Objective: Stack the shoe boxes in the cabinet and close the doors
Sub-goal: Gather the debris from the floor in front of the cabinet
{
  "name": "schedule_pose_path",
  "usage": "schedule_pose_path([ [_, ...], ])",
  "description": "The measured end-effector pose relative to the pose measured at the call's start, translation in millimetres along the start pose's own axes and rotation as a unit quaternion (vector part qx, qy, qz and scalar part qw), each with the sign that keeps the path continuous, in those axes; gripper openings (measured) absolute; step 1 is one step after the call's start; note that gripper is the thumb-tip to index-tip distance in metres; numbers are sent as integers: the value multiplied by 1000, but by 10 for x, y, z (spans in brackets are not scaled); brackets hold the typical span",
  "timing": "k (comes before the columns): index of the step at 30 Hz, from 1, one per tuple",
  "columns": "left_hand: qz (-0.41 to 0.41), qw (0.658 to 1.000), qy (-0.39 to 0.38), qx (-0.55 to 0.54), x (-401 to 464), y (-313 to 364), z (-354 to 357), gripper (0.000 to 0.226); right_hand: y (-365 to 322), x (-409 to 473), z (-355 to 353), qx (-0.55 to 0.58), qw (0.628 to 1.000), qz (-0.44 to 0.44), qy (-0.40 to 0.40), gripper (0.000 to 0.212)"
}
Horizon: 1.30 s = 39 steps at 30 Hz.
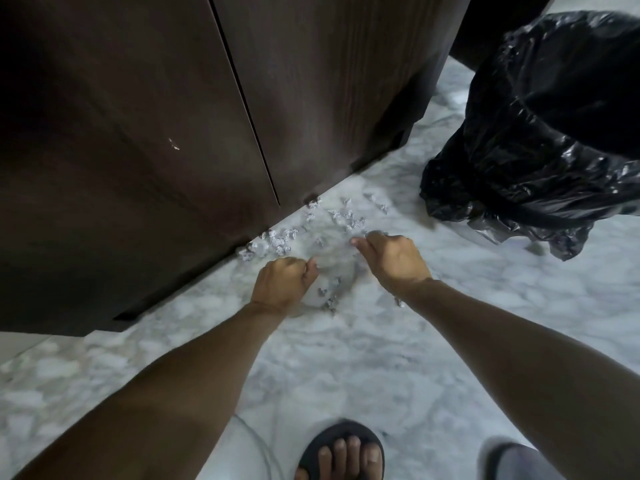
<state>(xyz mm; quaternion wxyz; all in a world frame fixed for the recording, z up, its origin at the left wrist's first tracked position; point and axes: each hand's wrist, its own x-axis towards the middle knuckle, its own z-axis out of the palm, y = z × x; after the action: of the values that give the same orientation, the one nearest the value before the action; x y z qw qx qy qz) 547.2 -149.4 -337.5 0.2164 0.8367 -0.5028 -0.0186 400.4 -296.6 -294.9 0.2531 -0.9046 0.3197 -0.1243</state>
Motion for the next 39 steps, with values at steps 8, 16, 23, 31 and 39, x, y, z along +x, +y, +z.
schedule_pose_path([
  [8,38,996,57,-52,787,709,-913,48,-495,308,-1175,12,996,11,88,46],
  [16,121,983,135,-42,1707,1896,-1946,49,-613,588,-2653,24,986,63,154,51],
  [23,17,979,147,-140,2272,2928,-1744,49,131,603,-2994,87,952,188,227,55],
  [31,-19,967,79,-240,2347,3386,-910,52,862,468,-2768,96,924,275,247,48],
  [39,-29,987,-54,-146,2463,3326,-521,54,997,564,-2808,91,914,289,268,33],
])
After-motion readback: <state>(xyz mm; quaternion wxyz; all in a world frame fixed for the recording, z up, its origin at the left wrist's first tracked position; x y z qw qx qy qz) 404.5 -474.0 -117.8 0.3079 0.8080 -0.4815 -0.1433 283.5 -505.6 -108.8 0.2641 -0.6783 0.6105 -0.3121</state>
